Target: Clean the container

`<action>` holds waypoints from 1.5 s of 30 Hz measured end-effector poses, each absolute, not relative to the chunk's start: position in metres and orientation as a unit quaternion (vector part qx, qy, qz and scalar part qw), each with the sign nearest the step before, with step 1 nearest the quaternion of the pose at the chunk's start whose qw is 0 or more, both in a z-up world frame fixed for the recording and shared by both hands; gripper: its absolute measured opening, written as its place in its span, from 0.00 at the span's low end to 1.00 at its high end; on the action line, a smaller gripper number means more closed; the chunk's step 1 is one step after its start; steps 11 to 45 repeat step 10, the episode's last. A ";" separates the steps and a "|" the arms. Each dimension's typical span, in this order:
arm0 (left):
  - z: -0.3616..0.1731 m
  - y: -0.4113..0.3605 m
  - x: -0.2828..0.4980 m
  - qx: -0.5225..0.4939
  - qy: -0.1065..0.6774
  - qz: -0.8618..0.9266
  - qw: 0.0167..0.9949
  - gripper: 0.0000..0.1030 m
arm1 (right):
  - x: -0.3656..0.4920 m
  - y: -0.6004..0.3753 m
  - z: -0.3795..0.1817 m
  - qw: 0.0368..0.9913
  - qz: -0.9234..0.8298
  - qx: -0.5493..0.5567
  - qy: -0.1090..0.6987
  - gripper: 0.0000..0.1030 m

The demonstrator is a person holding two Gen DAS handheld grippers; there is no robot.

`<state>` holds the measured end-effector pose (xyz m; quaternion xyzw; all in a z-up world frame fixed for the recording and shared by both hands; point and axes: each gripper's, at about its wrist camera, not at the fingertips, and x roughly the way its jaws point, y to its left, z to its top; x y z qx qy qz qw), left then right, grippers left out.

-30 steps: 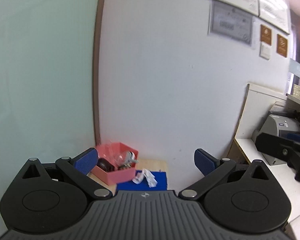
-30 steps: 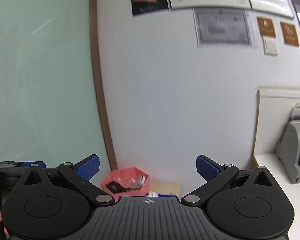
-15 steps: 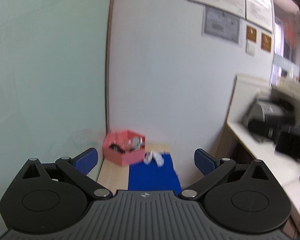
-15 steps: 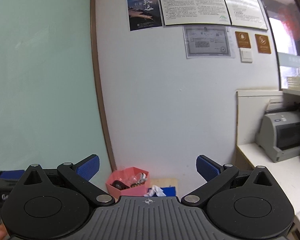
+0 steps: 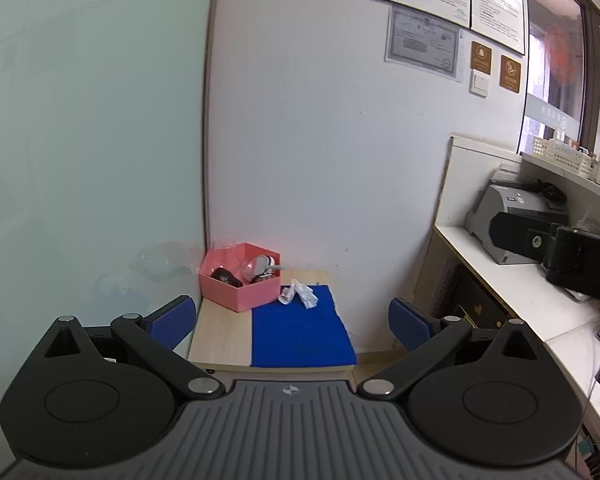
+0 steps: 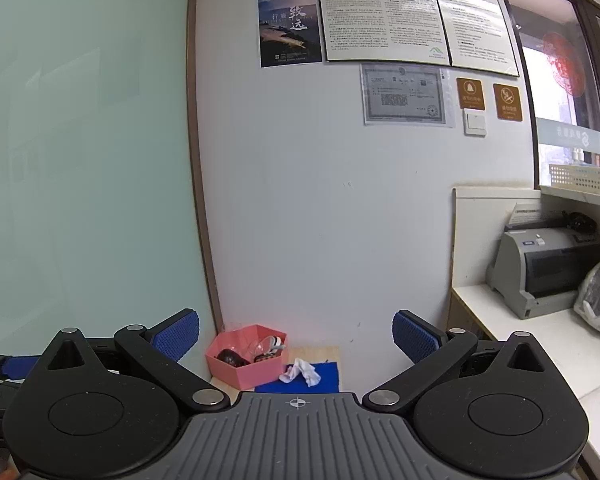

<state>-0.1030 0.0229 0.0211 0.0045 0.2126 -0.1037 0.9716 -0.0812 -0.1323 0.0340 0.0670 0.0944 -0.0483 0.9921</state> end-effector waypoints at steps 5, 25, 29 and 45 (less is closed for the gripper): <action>0.021 0.022 -0.112 0.003 0.206 -0.115 0.972 1.00 | -0.088 -0.128 0.032 0.992 -0.044 0.060 0.104 1.00; 0.025 0.026 -0.115 -0.026 0.204 -0.153 0.966 1.00 | -0.095 -0.126 0.032 0.993 -0.036 0.057 0.101 1.00; 0.025 0.026 -0.115 -0.026 0.204 -0.153 0.966 1.00 | -0.095 -0.126 0.032 0.993 -0.036 0.057 0.101 1.00; 0.025 0.026 -0.115 -0.026 0.204 -0.153 0.966 1.00 | -0.095 -0.126 0.032 0.993 -0.036 0.057 0.101 1.00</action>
